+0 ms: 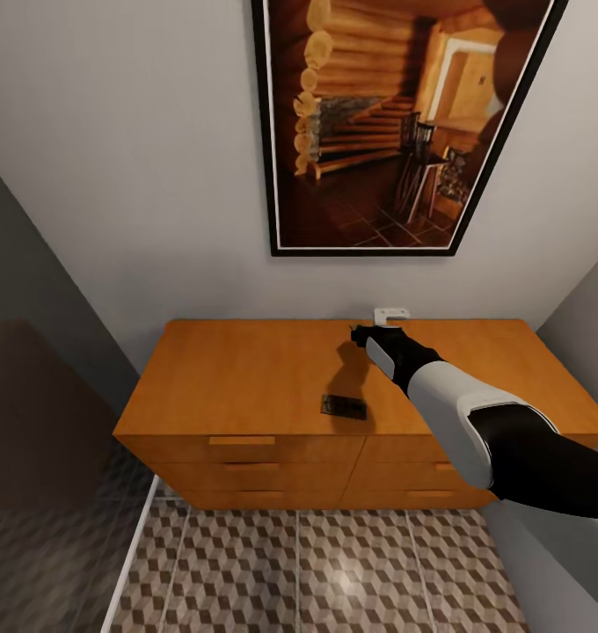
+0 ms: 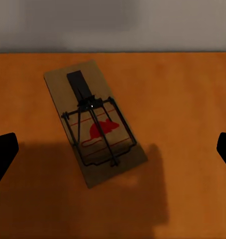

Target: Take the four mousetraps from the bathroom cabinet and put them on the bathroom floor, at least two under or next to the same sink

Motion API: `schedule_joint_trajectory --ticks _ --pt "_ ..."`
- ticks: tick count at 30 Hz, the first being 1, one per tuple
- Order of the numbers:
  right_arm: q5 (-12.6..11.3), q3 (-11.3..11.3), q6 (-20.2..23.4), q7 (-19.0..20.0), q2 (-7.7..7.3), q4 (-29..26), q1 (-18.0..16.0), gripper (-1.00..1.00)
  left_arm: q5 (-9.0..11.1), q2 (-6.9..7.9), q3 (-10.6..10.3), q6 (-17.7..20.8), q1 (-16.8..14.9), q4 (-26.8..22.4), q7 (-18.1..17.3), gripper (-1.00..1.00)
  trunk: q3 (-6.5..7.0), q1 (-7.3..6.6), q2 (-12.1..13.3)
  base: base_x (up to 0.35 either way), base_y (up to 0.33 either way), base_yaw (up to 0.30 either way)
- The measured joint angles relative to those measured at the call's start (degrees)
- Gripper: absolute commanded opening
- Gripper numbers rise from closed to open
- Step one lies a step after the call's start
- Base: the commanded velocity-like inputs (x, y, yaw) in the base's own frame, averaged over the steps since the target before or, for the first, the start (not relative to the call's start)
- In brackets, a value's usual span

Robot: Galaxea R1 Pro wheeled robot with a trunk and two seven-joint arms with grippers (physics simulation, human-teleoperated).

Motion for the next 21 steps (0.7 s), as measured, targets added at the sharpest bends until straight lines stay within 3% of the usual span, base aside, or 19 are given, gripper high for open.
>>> schedule_joint_trajectory --ticks 21 --pt "-0.07 0.0 -0.04 0.0 0.0 0.03 0.0 1.0 0.0 0.01 -0.01 0.0 0.0 -0.07 0.0 1.0 -0.55 0.0 0.0 0.0 0.0 0.0"
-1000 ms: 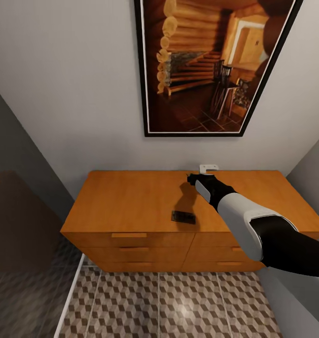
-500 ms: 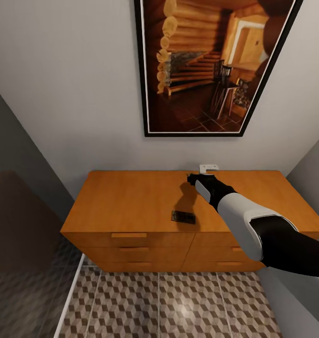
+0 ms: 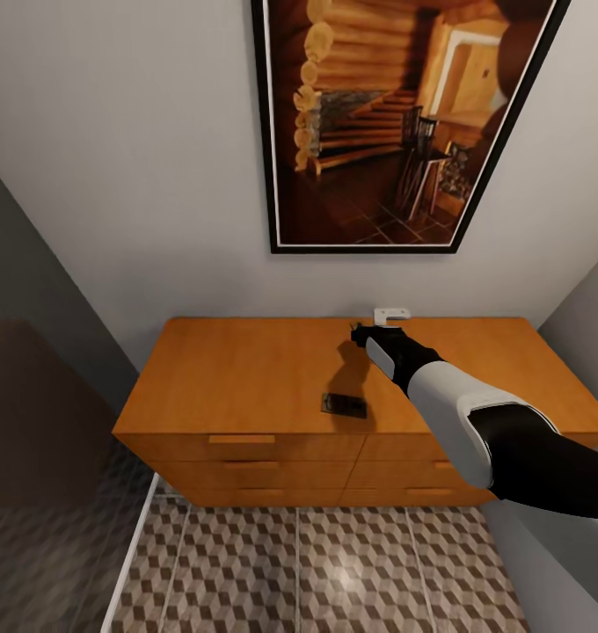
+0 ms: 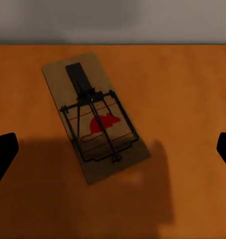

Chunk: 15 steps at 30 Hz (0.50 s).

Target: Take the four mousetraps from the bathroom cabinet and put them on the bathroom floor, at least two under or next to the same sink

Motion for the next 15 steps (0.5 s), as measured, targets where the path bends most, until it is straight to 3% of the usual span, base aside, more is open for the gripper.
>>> schedule_joint_trajectory --ticks 8,15 --pt "0.0 0.02 0.02 0.0 0.0 -0.03 0.0 1.0 0.0 0.0 0.01 0.0 0.0 0.0 0.0 1.0 -0.59 0.0 0.0 0.018 0.0 0.0" --pt "0.0 0.0 0.03 0.0 0.0 0.0 0.0 1.0 0.0 0.0 -0.01 0.0 0.0 0.02 0.0 1.0 -1.14 -0.01 0.0 0.101 0.001 0.0"
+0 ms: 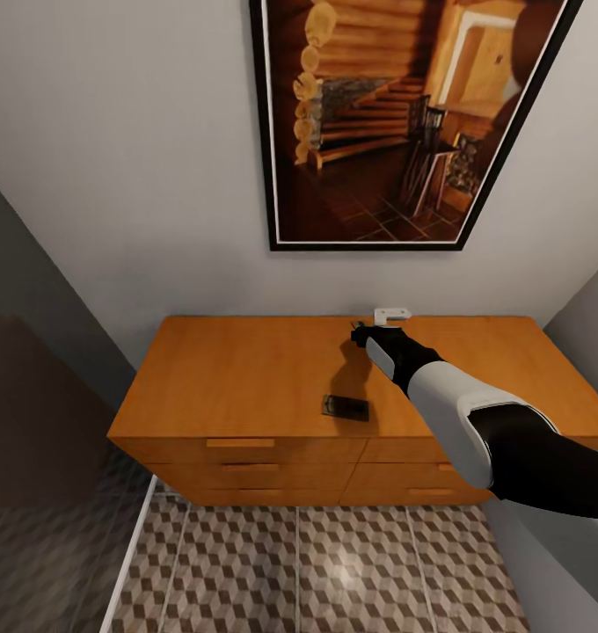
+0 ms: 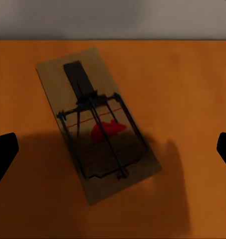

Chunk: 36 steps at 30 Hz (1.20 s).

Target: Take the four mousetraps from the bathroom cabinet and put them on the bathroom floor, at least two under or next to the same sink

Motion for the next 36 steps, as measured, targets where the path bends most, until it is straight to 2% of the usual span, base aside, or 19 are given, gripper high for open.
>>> schedule_joint_trajectory --ticks 10,36 --pt "0.0 0.0 -0.03 0.0 0.0 0.01 0.0 1.0 0.0 0.0 0.01 -0.03 0.0 -0.02 -0.07 1.0 -0.33 0.01 0.0 0.103 0.027 0.0" --pt "0.08 0.0 -0.02 0.0 -0.04 0.0 0.0 1.0 0.0 -0.07 0.0 -0.04 0.0 0.06 -0.16 1.0 -0.36 0.01 0.0 -0.006 -0.009 0.0"
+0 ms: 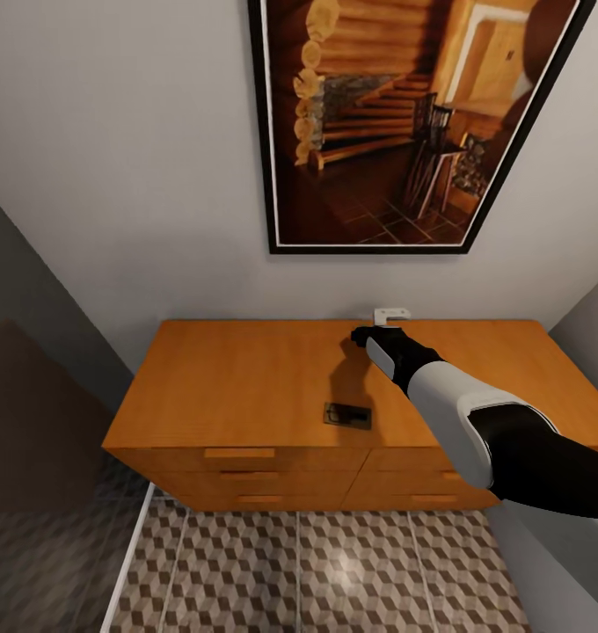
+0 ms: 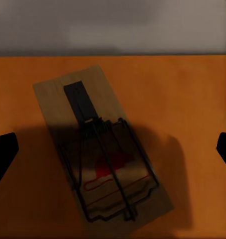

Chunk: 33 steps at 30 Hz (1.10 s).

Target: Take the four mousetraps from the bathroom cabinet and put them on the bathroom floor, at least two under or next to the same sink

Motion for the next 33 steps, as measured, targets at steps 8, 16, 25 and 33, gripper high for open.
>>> schedule_joint_trajectory --ticks 8,16,25,33 --pt "0.01 0.0 0.02 0.0 -0.03 0.01 0.0 1.0 0.0 0.01 0.0 -0.04 0.0 0.0 -0.02 1.0 0.0 0.0 0.0 -0.006 -0.006 0.0" --pt "0.01 0.0 0.02 0.0 0.01 0.0 0.0 1.0 0.0 0.04 0.0 -0.05 0.0 0.01 -0.02 1.0 0.0 0.0 0.0 0.0 0.0 0.0" --pt "0.0 0.0 0.05 0.0 0.01 0.01 0.0 1.0 0.0 0.06 0.0 -0.02 0.0 0.01 -0.02 1.0 -0.37 0.0 0.0 0.0 0.0 0.0" --pt "-0.04 0.0 0.06 0.0 0.01 0.01 0.0 1.0 0.0 0.05 0.0 -0.01 0.0 0.01 -0.02 1.0 -1.07 0.0 0.0 0.0 0.0 0.0"
